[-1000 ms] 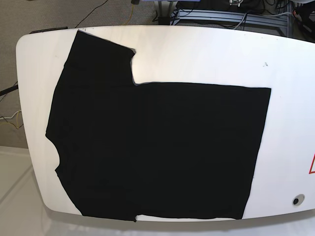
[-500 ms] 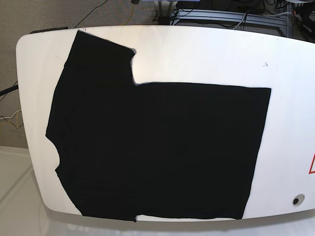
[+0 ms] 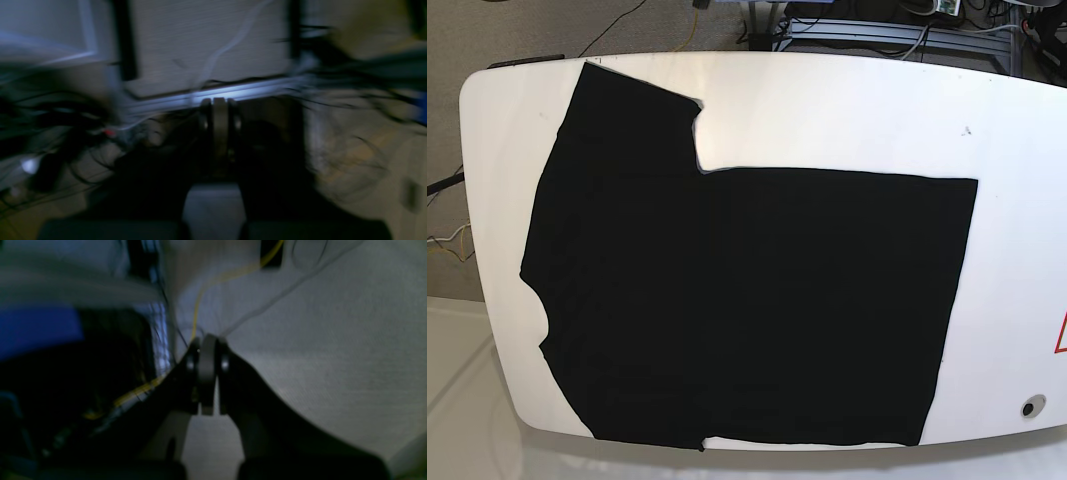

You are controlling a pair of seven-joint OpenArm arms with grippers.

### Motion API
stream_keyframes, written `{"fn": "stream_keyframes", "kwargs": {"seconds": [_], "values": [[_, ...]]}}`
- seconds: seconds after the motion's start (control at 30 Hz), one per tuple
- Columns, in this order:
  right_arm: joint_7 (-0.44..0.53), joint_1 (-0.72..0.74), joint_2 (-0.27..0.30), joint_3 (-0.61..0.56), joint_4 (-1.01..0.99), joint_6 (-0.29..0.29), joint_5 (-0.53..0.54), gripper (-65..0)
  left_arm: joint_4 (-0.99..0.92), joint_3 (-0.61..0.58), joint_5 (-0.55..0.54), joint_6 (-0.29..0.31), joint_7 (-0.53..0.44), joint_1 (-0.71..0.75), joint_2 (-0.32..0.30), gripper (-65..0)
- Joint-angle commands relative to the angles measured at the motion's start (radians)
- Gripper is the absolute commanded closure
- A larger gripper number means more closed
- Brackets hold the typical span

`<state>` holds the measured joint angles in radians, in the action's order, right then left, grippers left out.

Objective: Fold the T-shirt properly

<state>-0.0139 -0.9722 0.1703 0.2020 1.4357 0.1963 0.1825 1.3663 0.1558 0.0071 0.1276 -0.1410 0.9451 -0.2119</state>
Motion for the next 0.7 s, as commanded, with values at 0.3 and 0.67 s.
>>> {"fn": "stream_keyframes", "kwargs": {"seconds": [0.3,0.67], "values": [[0.033,-0.135,0.005,0.049,0.311,-0.023,0.035,0.0,0.241,0.063,-0.027,-0.02,-0.007,0.113,0.023,0.0],[-0.042,-0.144,-0.021,0.013,0.506,-0.019,0.029,0.0,0.449,0.071,-0.023,-0.027,0.018,0.189,0.03,0.0]]}}
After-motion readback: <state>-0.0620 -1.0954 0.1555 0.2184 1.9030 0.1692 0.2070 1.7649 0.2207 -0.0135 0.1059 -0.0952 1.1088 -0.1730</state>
